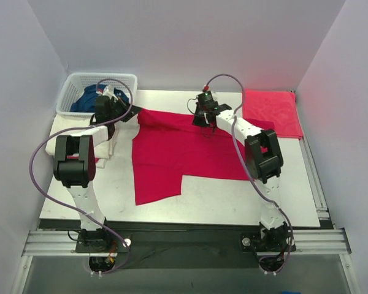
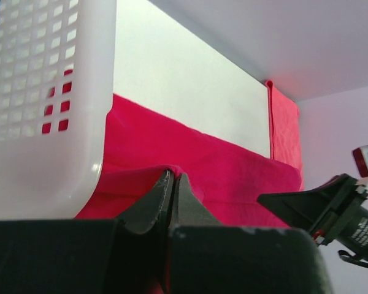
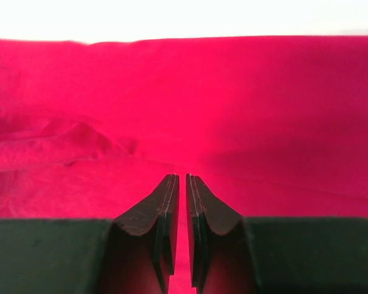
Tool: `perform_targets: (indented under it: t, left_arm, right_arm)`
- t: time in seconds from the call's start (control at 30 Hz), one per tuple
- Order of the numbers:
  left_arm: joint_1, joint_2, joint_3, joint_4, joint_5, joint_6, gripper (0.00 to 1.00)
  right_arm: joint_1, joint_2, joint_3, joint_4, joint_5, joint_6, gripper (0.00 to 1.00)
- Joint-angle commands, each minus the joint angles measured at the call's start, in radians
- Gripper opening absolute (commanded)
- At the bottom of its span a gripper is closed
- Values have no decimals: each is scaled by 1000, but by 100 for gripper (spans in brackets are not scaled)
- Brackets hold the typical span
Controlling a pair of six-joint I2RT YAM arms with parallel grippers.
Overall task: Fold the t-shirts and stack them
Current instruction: Fold the flattened tshirt in 1/3 of the way
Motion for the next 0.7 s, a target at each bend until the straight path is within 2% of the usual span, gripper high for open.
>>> perform_targets:
  t: [0.0,0.17,0.4,0.67]
  left_arm:
    - [-1,16,74,76,23,-4,0]
    - [-4,67,135,67,39,-7,0]
    - [-8,136,189,49,52,9,0]
    - [-5,235,302,-34,74,51,0]
  right_arm:
    - [30,69,119,-14,-97,-38,13]
    - [76,160,274,-11,-154,-62,15]
    - [139,267,399,6,-241,-82,17]
    - [180,300,397,5,-246,-122,21]
